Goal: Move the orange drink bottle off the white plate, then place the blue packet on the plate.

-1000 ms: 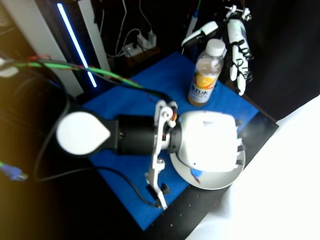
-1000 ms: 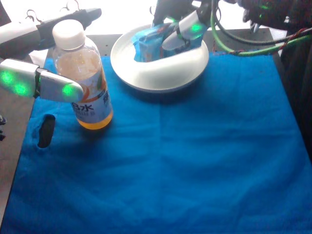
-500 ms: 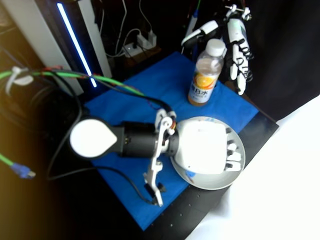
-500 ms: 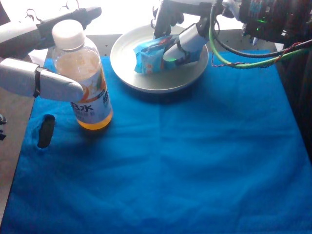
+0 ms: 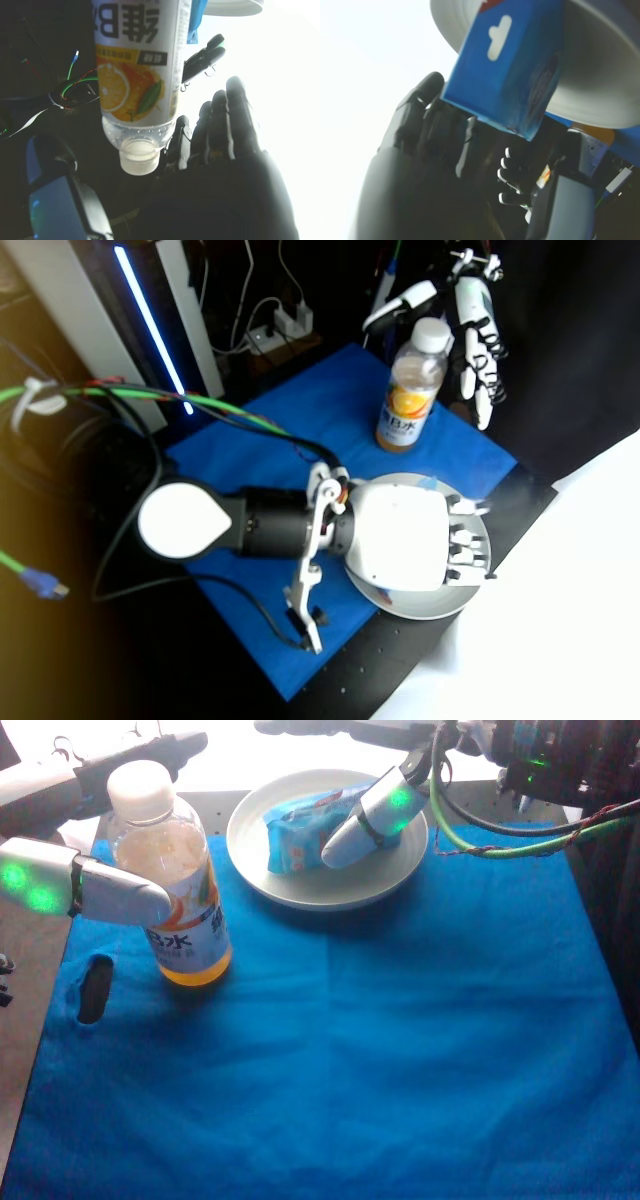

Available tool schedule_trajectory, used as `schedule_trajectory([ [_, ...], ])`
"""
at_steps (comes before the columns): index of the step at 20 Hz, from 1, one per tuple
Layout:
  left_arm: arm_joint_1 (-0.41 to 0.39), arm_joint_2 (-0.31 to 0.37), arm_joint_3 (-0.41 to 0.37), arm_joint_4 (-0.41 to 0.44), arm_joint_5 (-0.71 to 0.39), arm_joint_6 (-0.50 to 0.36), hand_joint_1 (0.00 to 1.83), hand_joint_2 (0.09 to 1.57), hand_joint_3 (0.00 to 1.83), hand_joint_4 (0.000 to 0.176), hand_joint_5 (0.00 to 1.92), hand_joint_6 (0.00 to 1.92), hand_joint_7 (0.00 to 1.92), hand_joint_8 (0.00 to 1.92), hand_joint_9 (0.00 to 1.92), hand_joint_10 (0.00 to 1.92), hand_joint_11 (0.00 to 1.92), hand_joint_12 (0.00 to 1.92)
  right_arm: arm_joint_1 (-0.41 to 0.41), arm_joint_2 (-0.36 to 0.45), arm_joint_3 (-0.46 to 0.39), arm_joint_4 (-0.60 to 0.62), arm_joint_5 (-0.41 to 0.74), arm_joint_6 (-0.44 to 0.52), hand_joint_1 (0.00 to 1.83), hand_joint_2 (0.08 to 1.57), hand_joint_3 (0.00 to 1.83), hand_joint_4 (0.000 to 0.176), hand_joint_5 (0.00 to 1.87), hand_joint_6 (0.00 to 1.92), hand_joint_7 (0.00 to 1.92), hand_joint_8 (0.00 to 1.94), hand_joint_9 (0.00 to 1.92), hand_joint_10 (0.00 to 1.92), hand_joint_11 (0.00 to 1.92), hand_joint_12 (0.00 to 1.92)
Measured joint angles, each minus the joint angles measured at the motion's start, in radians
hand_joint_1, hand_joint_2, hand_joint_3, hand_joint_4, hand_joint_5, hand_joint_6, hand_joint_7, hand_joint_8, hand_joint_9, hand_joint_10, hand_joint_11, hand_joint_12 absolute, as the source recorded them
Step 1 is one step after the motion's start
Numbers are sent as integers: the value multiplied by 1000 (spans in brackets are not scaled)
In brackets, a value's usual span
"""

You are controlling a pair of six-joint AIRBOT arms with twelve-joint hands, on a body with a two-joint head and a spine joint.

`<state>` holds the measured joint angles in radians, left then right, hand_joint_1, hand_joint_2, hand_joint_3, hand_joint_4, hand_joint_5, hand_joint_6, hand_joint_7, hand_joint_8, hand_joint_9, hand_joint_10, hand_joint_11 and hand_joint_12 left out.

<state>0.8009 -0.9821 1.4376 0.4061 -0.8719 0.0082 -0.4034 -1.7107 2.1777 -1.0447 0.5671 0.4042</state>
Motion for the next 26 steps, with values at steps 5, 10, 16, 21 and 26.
schedule_trajectory([
  [5,0,0,11,-43,4,18,574,681,0,176,0,0,51,13,95,9,76,156,0,48,-29,0,15,14,784,598,0,176,0,0,0,0,3,0,0,40],
  [10,23,18,8,-109,-10,49,516,649,0,176,0,0,40,0,104,6,75,169,14,111,-114,55,84,14,714,596,0,176,0,0,0,0,0,0,6,2],
  [16,68,72,-34,-179,-47,76,481,698,0,176,0,0,0,0,91,1,34,444,71,306,-341,158,113,-140,699,558,0,176,0,0,0,0,0,0,0,0],
  [21,181,173,-126,-318,-163,154,383,820,0,174,0,0,0,0,34,6,0,274,77,431,-489,139,100,-188,733,515,0,176,0,0,0,0,0,0,17,8],
  [26,303,256,-204,-438,-321,220,457,823,0,176,0,0,0,0,0,0,0,0,89,535,-577,202,150,-205,794,551,4,176,0,0,0,0,0,0,2,0],
])
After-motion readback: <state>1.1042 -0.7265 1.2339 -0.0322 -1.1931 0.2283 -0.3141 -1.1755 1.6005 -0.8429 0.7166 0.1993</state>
